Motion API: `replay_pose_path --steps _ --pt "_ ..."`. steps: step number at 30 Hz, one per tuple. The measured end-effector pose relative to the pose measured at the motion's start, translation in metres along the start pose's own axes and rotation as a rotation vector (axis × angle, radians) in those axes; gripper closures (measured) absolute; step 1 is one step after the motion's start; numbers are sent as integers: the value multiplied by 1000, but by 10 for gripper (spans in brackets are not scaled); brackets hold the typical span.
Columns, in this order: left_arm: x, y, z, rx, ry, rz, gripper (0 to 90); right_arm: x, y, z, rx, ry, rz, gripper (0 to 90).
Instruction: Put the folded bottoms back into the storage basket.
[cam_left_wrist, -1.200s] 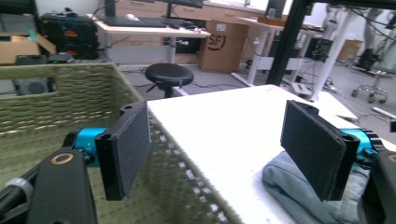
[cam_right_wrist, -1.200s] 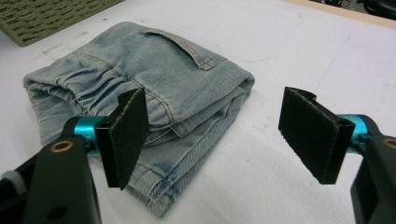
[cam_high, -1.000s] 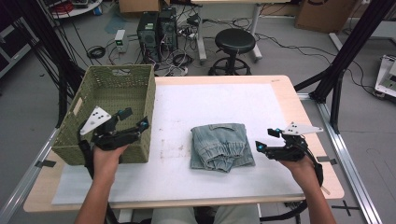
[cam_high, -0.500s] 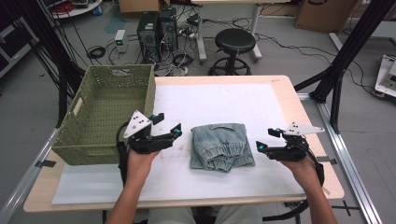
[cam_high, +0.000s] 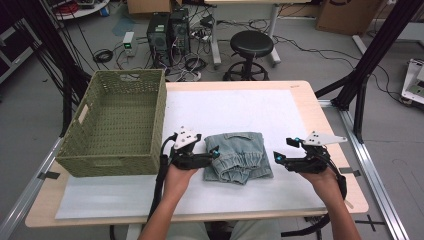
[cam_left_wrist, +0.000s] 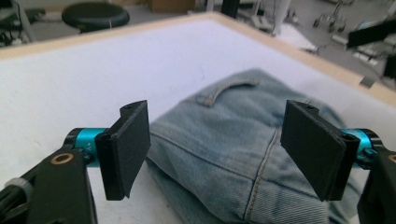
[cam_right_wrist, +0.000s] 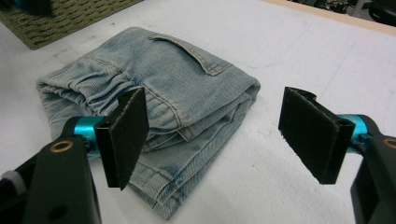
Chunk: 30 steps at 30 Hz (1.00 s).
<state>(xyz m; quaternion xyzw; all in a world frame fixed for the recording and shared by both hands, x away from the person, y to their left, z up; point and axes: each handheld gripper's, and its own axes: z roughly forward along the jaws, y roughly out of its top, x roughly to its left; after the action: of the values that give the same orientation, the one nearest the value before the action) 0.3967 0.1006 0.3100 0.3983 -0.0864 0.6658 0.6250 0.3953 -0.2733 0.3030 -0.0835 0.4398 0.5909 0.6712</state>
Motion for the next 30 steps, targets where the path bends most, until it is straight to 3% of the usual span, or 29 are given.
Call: replay_pose_path --steps 5,8,13,16,22,30 --pt "1 -12 20 100 15 -34 241 0 0 -1 -2 1 2 246" --pt "4 -19 24 114 20 -78 213 0 0 -1 -2 1 2 246" --pt "7 -23 30 176 10 -121 205 0 0 -1 -3 1 1 246" --pt "10 -26 31 184 -3 -143 205 1 1 -2 -6 1 -1 246" --pt "20 -36 39 214 -67 -288 192 1 1 -3 -5 1 -1 246" --pt "18 -38 42 199 -87 -272 195 1 2 -3 -8 0 -5 246"
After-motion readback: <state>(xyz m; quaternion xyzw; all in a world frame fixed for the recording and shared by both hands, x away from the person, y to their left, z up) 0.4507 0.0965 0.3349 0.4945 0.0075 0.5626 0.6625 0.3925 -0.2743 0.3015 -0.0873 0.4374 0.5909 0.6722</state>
